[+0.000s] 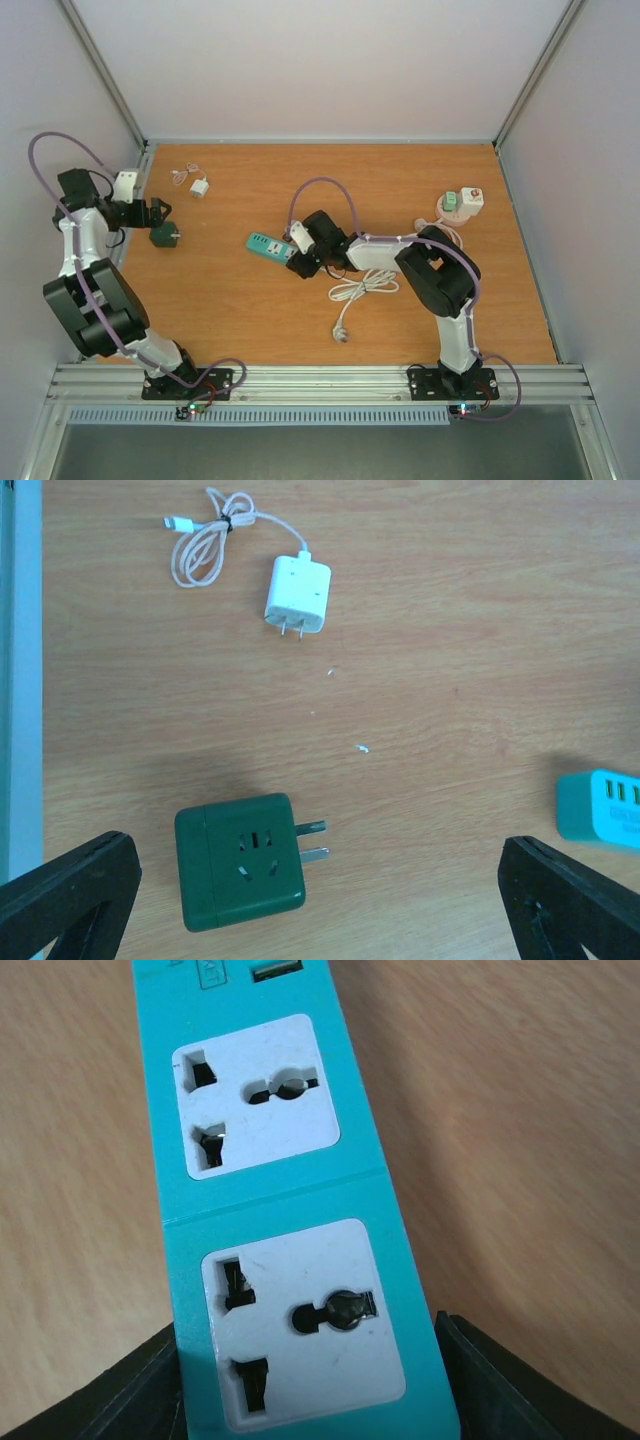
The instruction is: Pull the plug off the socket
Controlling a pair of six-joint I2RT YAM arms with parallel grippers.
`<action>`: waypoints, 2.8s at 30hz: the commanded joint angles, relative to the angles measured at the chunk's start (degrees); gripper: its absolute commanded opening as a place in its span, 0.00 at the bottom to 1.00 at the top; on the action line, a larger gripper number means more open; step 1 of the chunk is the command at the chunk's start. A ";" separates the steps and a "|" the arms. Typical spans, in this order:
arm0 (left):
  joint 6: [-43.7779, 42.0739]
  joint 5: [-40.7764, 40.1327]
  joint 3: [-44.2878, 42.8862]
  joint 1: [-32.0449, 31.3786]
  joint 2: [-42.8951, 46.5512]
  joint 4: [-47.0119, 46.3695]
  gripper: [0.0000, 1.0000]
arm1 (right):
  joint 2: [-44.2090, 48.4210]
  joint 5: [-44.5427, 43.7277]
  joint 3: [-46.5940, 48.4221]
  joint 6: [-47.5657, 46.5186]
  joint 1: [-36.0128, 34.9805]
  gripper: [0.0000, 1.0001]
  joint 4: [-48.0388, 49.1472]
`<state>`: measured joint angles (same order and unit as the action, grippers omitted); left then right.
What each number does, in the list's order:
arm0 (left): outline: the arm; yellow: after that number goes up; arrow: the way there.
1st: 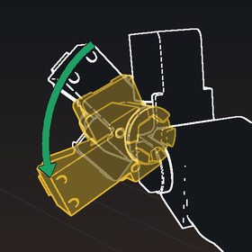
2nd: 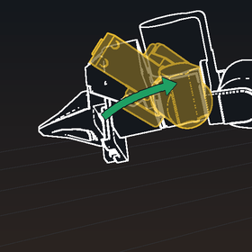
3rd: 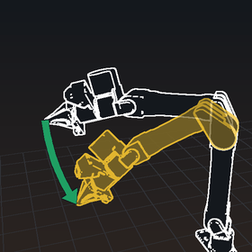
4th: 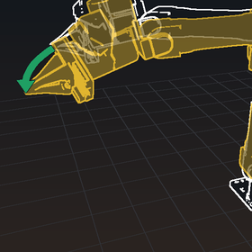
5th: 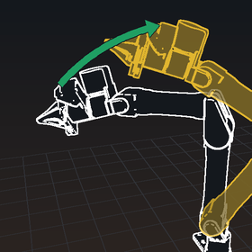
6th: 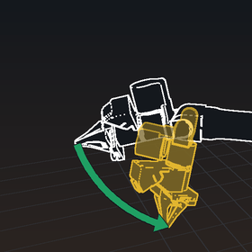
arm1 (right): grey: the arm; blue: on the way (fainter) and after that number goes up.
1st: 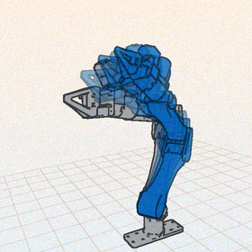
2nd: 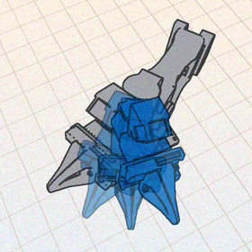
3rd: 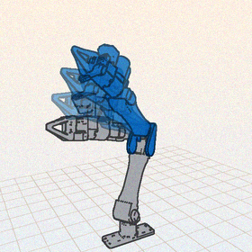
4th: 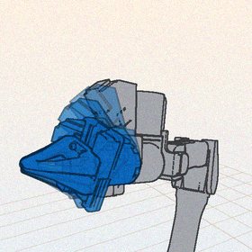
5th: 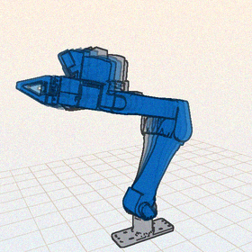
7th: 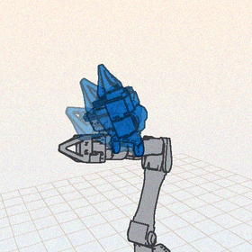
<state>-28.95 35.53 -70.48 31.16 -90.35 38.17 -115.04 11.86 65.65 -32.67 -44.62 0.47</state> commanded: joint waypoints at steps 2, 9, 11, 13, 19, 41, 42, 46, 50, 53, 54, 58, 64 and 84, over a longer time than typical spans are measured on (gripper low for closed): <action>-0.05 3.09 0.21 0.26 3.63 1.49 1.00 | 0.89 -1.22 0.05 -3.64 5.27 0.57 -10.24; -0.22 3.51 1.90 -0.78 5.36 1.78 1.00 | 0.18 -1.12 2.37 -5.41 14.52 0.54 -11.54; -0.16 3.45 2.09 -1.04 5.72 1.78 1.00 | -0.38 -0.50 3.53 -5.24 17.33 0.55 -12.12; -0.02 3.41 2.12 -1.22 6.01 1.80 1.00 | -0.74 -0.40 4.06 -5.34 19.74 0.54 -12.37; 0.71 3.49 1.84 -1.98 6.37 1.67 1.00 | -1.56 -0.63 4.92 -6.45 25.43 0.55 -12.74; 2.27 2.22 2.08 -4.31 8.17 1.69 1.00 | -18.73 -3.01 28.84 -3.49 36.61 0.56 -19.56; 2.31 2.26 2.14 -4.34 8.25 1.68 1.00 | -19.80 -2.84 30.71 -3.23 36.94 0.56 -20.45; 2.47 2.27 2.19 -4.68 8.52 1.79 1.00 | -22.14 -2.82 36.92 -2.64 37.47 0.60 -23.08; 2.32 2.00 2.19 -5.20 8.94 1.98 1.00 | -21.79 -0.70 39.72 -2.19 38.05 0.69 -25.43; 2.39 1.92 2.23 -5.63 9.56 1.99 1.00 | -19.52 1.67 39.51 -1.99 38.95 0.78 -26.43; 2.47 1.91 2.26 -5.79 9.73 1.93 1.00 | -18.48 2.59 39.24 -1.97 39.25 0.80 -26.81; 3.13 2.57 2.27 -6.60 10.42 1.72 1.00 | -12.80 6.08 36.33 -2.58 40.45 0.82 -27.80; 4.66 3.28 3.64 -8.21 11.85 0.19 1.00 | -1.90 11.74 28.83 -5.19 43.66 0.80 -30.22; 12.08 7.85 8.65 -10.33 15.77 -5.90 1.00 | 16.18 12.17 4.36 -21.73 56.43 0.43 -35.76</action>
<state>-20.10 40.18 -62.81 20.95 -76.97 36.53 -101.91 25.67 73.36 -50.00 11.84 -35.33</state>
